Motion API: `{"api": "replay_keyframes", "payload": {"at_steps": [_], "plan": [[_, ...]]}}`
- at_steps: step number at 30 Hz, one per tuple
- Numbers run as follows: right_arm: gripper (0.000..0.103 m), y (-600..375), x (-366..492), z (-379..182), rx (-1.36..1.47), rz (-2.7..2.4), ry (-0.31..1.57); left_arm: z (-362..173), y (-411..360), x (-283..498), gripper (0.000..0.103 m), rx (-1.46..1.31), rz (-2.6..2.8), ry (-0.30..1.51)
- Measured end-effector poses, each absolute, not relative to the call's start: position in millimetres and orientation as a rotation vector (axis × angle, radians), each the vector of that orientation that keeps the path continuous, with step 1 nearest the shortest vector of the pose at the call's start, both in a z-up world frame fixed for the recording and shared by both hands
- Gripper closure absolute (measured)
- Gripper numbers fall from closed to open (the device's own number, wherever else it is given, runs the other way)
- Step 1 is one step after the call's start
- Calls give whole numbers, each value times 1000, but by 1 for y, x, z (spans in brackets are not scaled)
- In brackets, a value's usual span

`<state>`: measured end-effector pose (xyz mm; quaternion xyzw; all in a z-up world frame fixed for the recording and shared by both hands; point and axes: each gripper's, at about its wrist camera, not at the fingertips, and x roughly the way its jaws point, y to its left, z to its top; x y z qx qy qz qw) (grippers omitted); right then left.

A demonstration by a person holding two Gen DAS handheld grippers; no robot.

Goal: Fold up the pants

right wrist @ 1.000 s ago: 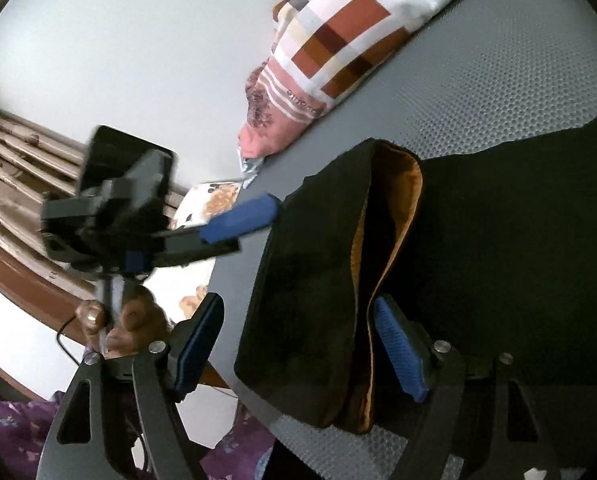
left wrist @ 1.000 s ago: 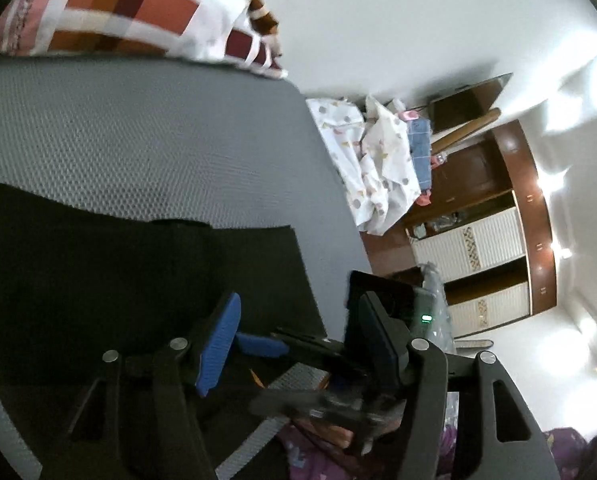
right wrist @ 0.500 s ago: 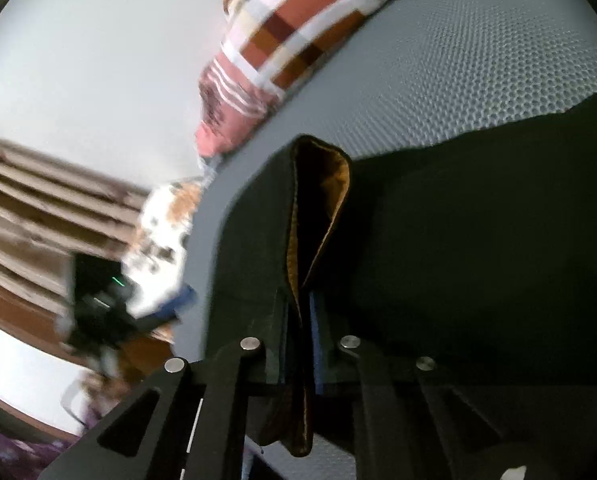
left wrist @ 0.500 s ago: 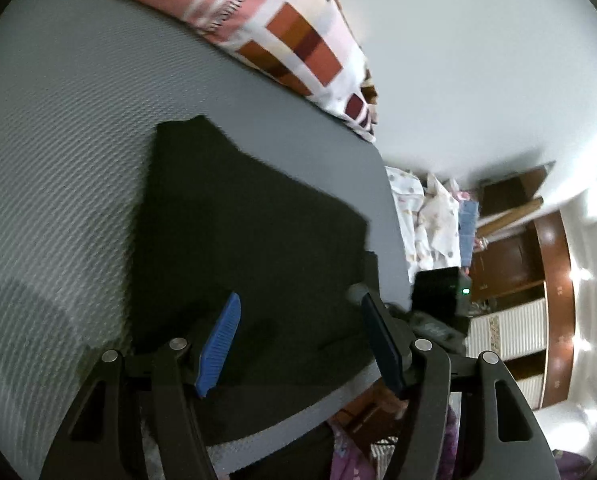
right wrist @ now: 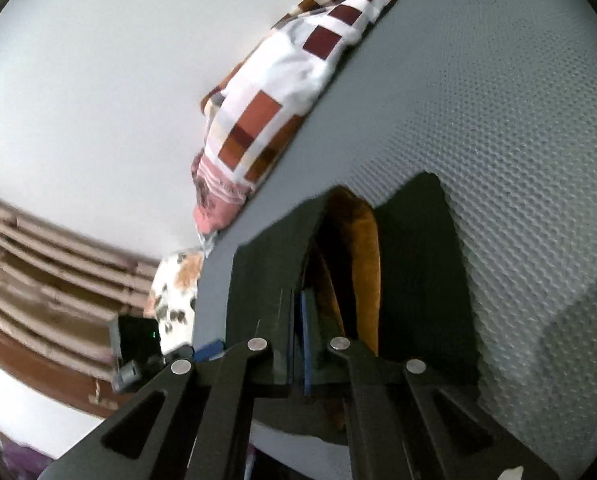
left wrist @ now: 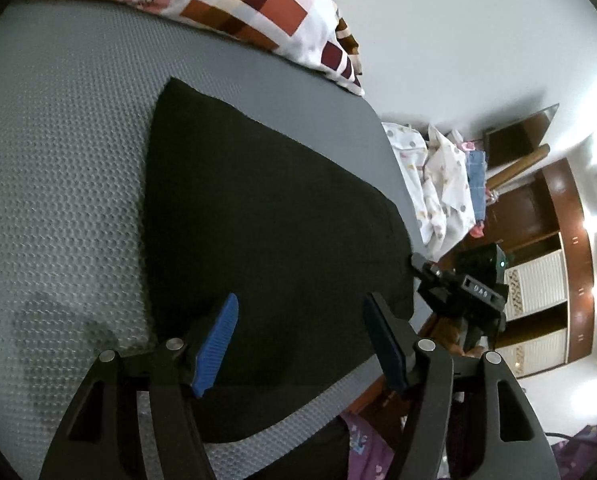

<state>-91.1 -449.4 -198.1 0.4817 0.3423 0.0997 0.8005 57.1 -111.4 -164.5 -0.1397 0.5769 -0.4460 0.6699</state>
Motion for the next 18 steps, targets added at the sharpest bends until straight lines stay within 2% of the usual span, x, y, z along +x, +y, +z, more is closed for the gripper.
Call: {"api": "replay_keyframes", "payload": {"at_steps": [3,4,5,7,13,15,16,17,18], "plan": [[91,-453,-92,-203,1052,222,729,-167,-108,59,37,-317,-989,1305],[83,-451,-89,-205,1050,219,740,-167,-106,60,37,-327,-984,1304],[65,-448,-88,-204,1024,203,749,-166,-103,61,37,-333,-979,1301],[50,-441,-84,-203,990,210,751,-168,-99,63,37,-343,-965,1303],[48,-429,-76,-216,947,190,827,-177,-97,63,36,-364,-952,1335],[54,-423,-74,-215,924,198,841,-179,-97,62,36,-365,-946,1342],[82,-421,-70,-215,910,197,865,-179,-97,61,35,-366,-945,1344],[93,-421,-69,-218,927,203,886,-179,-98,61,35,-368,-942,1346],[93,-422,-69,-220,940,194,888,-179,-98,61,35,-371,-937,1349]]}}
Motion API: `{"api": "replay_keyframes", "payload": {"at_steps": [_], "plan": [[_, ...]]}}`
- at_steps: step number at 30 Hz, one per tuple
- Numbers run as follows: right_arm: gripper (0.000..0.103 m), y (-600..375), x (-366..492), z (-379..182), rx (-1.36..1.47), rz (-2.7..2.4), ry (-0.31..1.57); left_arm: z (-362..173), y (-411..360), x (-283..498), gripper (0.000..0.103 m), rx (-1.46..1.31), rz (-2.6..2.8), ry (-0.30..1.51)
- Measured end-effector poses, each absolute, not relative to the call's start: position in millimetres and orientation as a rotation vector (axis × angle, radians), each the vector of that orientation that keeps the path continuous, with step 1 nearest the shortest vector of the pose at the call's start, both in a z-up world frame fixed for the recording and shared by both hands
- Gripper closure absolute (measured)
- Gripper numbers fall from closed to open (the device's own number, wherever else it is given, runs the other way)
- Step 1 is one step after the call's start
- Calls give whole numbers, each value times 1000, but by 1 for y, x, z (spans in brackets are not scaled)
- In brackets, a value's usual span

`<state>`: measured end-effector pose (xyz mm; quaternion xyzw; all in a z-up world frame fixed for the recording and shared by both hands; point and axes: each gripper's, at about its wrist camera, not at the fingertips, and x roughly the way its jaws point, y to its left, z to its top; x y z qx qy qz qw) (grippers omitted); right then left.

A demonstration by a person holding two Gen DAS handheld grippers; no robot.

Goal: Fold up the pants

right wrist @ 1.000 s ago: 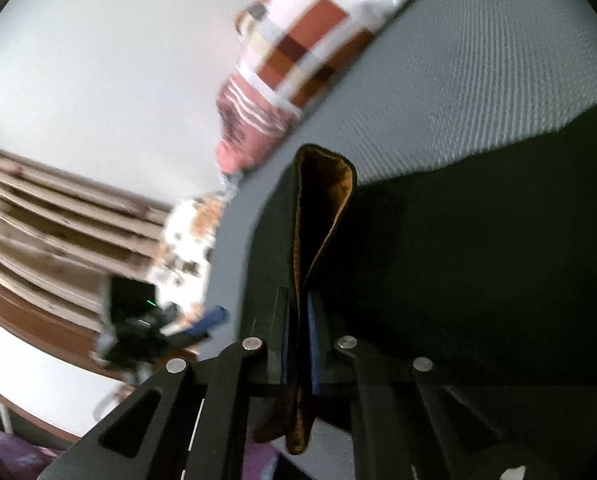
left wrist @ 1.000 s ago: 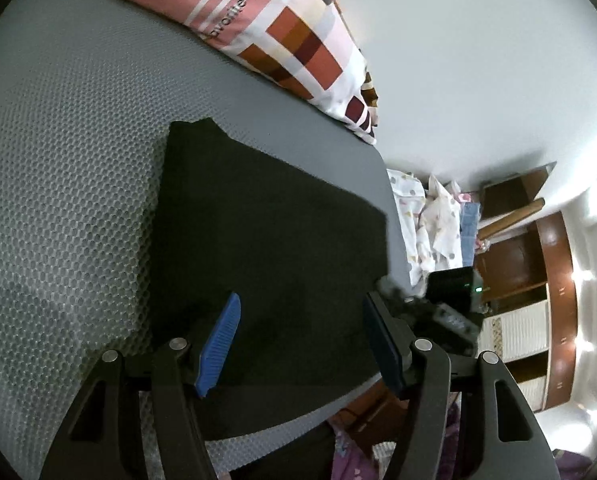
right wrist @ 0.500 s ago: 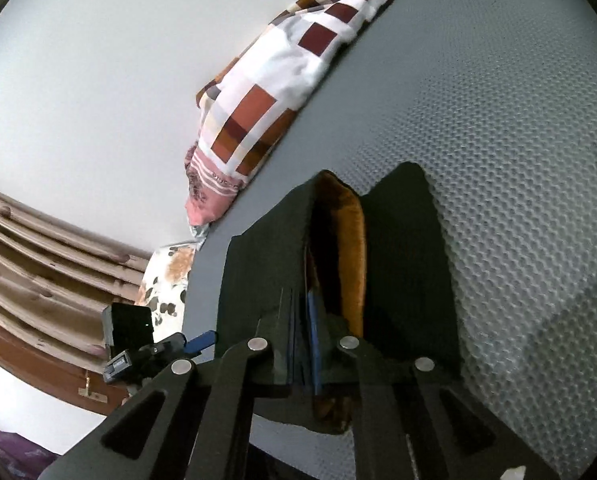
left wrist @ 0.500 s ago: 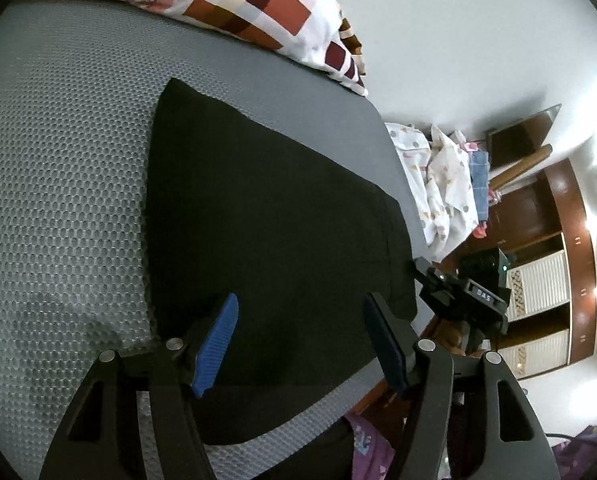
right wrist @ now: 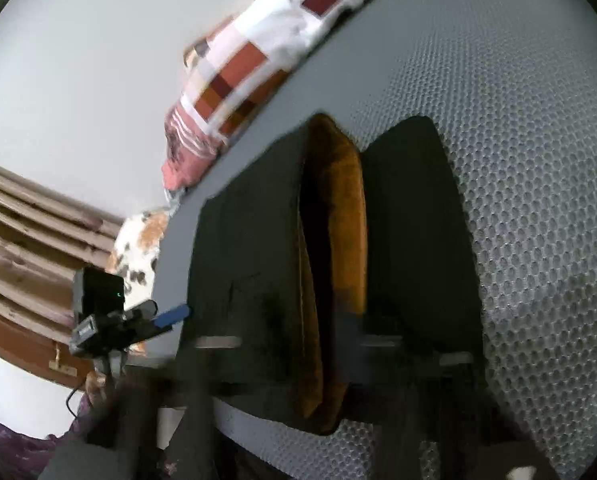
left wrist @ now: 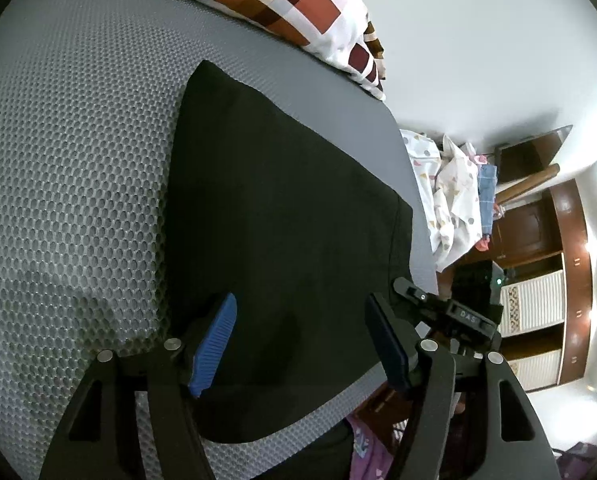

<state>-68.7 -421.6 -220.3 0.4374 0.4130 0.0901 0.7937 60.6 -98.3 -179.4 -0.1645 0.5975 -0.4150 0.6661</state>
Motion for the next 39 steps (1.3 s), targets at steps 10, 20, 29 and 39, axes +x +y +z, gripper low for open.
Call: {"api": "replay_keyframes", "payload": {"at_steps": [10,20,29,39], "plan": [[99,-447,-91,-188,1000,198,727,-171,-111,57,34,-341,-947,1339],[99,-475,-113,-219,1089,119,736,-187,-126,51,32,-302,-959,1372],[92,-480,-125,-217,1170,157,682,-191,-122,58,32,-318,-959,1375],[91,-466,-175,-206,1180,132,622,-193,-117,54,29,-325,-966,1364]]}}
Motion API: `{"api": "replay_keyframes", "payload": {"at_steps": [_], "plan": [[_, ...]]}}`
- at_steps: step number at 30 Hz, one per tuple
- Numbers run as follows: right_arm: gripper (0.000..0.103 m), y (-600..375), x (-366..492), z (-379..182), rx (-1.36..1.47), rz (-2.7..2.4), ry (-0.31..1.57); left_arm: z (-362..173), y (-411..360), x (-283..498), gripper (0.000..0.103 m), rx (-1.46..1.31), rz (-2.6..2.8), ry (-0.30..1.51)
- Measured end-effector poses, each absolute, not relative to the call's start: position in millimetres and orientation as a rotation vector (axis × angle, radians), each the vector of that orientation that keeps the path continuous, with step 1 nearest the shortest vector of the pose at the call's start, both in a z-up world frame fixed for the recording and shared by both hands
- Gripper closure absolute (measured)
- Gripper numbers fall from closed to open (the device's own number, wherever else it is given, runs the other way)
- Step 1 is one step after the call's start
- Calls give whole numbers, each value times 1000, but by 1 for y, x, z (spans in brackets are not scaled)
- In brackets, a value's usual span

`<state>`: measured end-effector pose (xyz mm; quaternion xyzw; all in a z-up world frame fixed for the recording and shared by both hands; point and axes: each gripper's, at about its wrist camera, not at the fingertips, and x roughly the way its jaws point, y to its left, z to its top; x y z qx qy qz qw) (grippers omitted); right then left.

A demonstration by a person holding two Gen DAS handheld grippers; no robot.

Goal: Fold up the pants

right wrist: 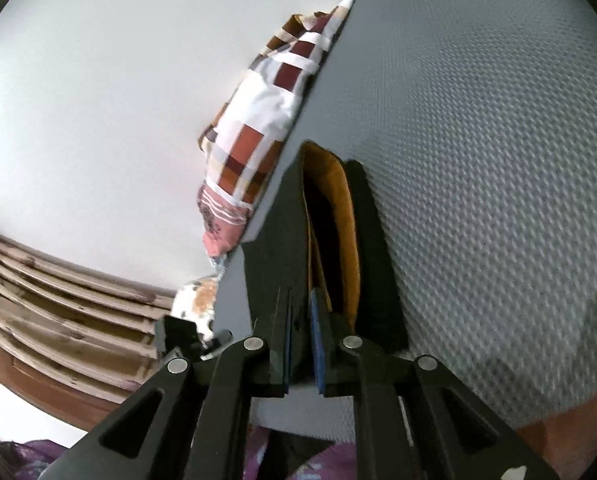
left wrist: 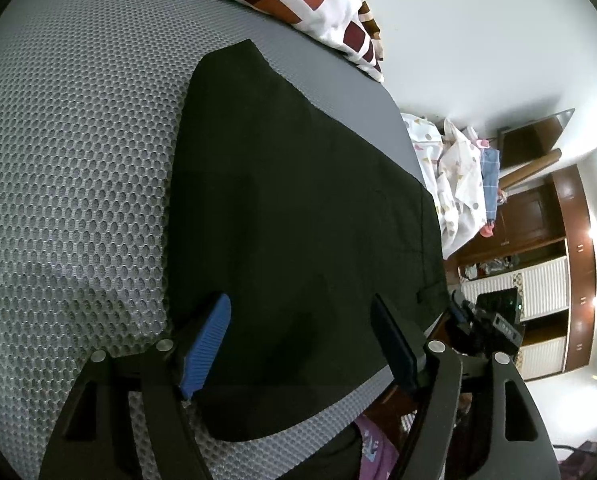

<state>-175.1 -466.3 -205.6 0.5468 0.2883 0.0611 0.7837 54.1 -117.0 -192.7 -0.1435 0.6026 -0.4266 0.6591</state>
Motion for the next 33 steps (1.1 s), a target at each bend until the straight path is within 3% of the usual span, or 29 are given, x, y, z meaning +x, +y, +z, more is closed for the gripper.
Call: {"api": "replay_keyframes", "payload": {"at_steps": [14,22,28,31,33], "plan": [[98,-444,-171,-182,1100,135,663,-193,-109,55,29,-358,-954,1387],[99,-457,-179,-230,1215,104,706,-194,-107,53,28,-360,-965,1382],[88,-456,-176,-213,1141,94,701,-194,-110,53,26,-368,-961,1385],[78,-454,-177,-212,1110,72,728,-193,-112,54,26,-363,-961,1383],[78,-453,-175,-215,1124,94,730,-194,-112,54,26,-363,-962,1383]]}}
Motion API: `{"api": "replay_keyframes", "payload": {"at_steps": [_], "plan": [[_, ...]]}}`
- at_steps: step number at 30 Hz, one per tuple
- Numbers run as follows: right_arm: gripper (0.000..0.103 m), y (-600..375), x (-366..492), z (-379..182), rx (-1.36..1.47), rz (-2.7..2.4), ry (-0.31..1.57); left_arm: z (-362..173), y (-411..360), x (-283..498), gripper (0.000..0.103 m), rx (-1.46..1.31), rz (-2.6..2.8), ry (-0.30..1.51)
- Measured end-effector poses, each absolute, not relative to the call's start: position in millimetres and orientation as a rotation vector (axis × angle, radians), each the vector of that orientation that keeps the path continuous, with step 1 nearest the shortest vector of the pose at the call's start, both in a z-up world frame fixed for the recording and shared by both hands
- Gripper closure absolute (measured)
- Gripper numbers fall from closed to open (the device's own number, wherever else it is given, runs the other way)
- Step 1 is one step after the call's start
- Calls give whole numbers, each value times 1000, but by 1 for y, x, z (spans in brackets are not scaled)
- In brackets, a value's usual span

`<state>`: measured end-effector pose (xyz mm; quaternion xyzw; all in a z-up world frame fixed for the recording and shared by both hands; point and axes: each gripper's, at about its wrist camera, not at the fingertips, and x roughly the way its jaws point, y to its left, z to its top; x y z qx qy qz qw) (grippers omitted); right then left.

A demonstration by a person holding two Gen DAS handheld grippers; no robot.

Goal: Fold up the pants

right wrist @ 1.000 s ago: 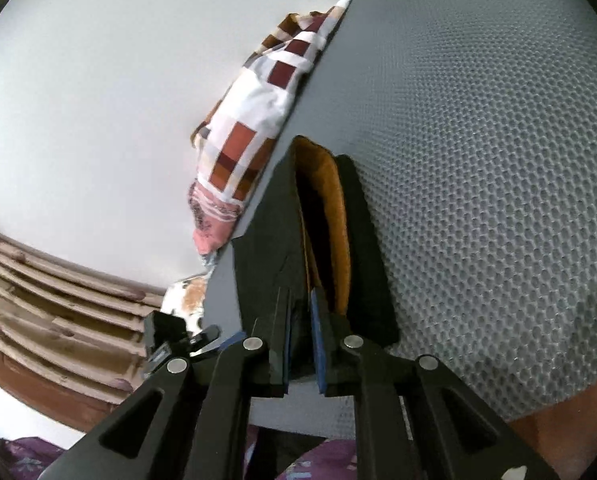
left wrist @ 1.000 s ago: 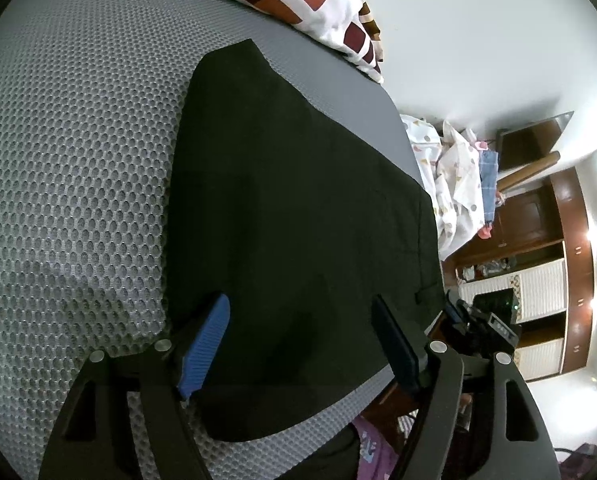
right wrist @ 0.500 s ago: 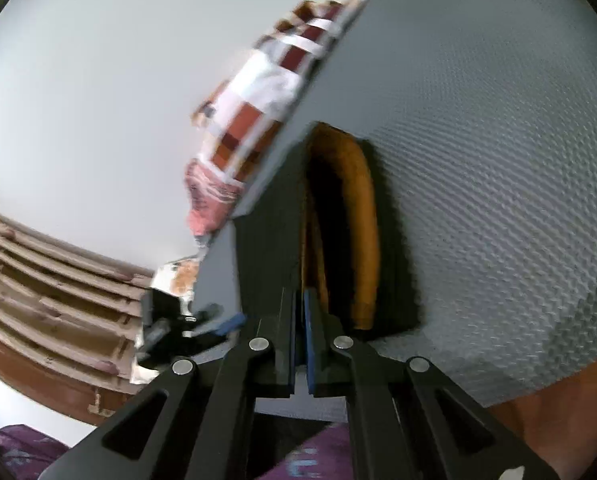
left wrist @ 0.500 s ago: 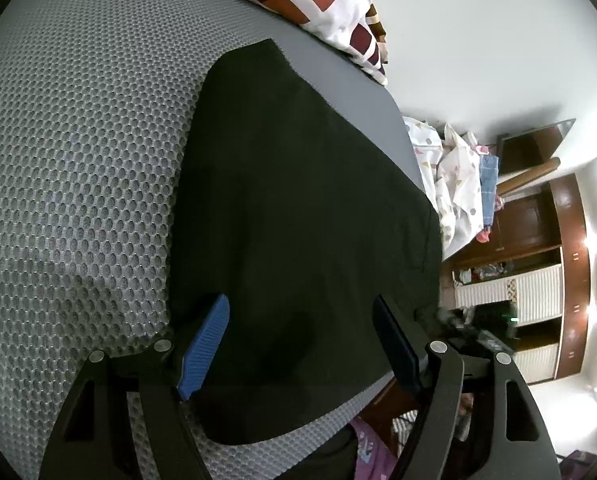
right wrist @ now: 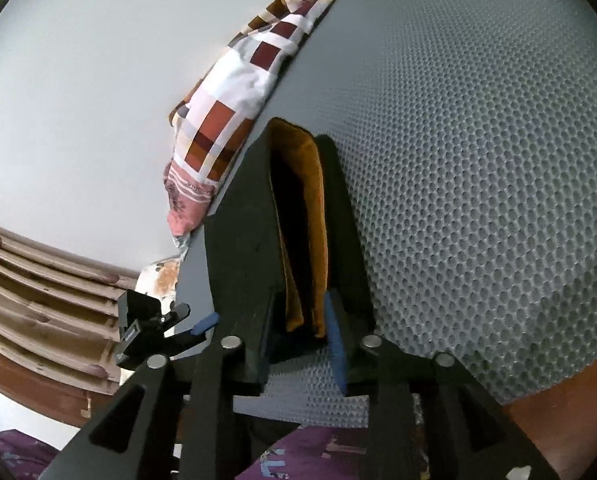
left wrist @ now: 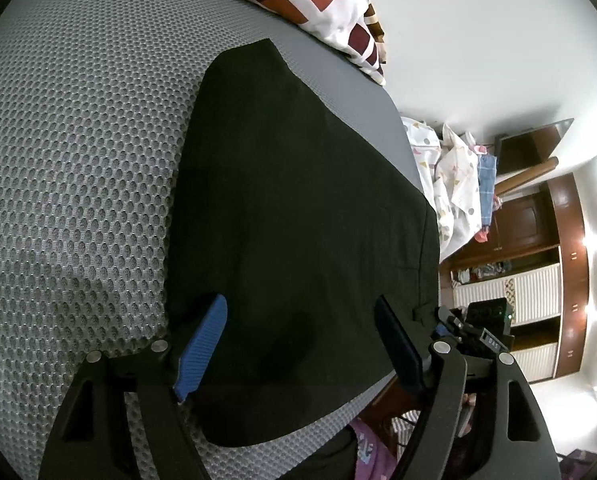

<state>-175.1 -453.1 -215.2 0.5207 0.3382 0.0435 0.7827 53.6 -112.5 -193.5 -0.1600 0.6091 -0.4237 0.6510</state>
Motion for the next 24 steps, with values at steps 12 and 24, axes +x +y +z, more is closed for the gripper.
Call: {"api": "replay_keyframes", "payload": {"at_steps": [12,24], "plan": [[91,-453,-151,-208,1076,93,758,-191,-107,49,26,-357,-959,1351],[89,-472,-156,-232,1150,97,756,-186,-111,43,26,-293,-948,1310]]}}
